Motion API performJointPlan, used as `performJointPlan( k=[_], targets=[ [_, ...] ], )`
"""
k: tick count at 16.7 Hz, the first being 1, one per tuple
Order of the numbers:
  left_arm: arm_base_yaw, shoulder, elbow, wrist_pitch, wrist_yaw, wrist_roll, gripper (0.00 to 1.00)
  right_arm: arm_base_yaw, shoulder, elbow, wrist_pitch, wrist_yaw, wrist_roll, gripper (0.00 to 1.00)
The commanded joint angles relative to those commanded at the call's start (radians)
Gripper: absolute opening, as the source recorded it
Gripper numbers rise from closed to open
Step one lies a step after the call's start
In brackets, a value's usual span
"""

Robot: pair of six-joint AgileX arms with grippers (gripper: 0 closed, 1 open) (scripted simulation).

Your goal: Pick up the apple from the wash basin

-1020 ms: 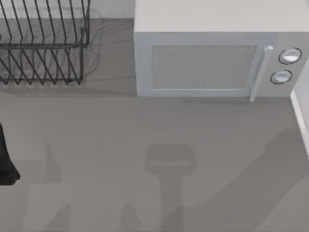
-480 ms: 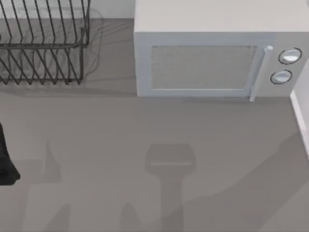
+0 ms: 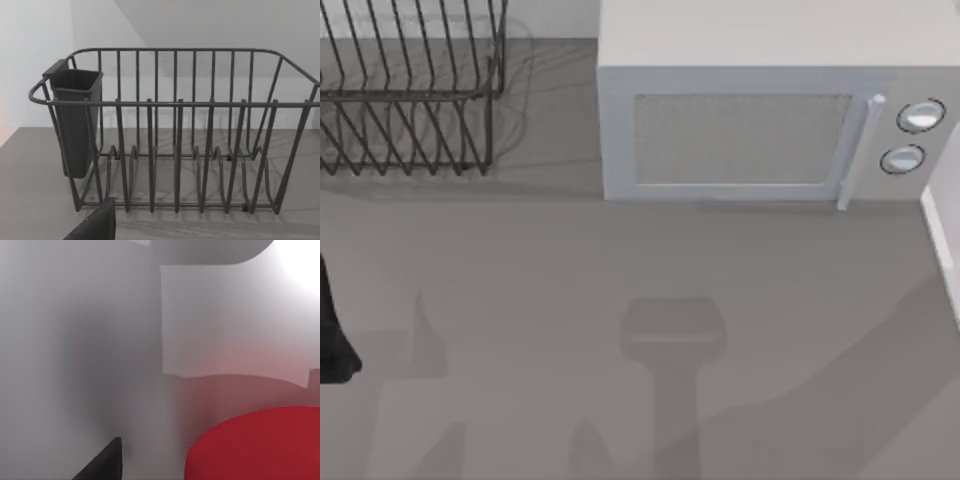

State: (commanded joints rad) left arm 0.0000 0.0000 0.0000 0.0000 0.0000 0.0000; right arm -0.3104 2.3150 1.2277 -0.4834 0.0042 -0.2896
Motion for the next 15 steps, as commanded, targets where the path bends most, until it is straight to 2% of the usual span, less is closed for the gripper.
performJointPlan(
  k=[5,13,15],
  targets=[
    [0.000,0.000,0.000,0.000,0.000,0.000,1.00,0.000,0.000,0.000,0.000,0.000,0.000,0.02],
    [0.000,0.000,0.000,0.000,0.000,0.000,1.00,0.000,0.000,0.000,0.000,0.000,0.000,0.00],
    [0.000,0.000,0.000,0.000,0.000,0.000,1.00,0.001,-0.074,0.021,-0.044,-0.016,0.009,0.00]
  ],
)
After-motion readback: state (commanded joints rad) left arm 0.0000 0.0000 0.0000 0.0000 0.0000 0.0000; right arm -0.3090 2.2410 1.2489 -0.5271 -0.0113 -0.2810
